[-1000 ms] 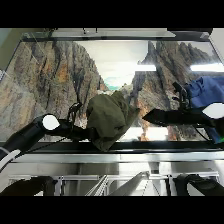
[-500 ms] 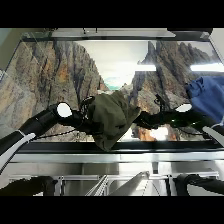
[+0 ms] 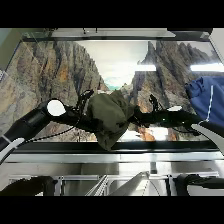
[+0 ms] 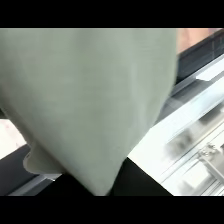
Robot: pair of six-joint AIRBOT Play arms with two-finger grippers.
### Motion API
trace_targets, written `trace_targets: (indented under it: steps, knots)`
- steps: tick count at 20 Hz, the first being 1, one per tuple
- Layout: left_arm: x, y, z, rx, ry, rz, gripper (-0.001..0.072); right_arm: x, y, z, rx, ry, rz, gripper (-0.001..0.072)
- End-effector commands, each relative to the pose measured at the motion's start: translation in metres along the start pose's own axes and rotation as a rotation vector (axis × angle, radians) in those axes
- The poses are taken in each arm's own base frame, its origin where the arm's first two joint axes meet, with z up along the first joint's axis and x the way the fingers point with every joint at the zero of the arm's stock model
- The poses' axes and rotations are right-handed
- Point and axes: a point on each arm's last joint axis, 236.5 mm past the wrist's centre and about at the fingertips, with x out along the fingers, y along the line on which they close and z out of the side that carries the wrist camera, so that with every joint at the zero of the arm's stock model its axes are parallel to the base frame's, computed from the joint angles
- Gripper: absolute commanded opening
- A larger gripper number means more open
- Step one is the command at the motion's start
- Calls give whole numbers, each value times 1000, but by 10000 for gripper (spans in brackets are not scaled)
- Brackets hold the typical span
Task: Fold the shirts.
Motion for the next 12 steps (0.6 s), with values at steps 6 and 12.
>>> trace_targets:
  steps: [6, 12]
  knots:
    - [-118, -9, 50, -84, -380, -94, 18, -74, 110, 11, -292, -77, 233, 9]
    - [-318, -98, 61, 3, -997, -494, 17, -330, 345, -45, -950, -722, 460, 8]
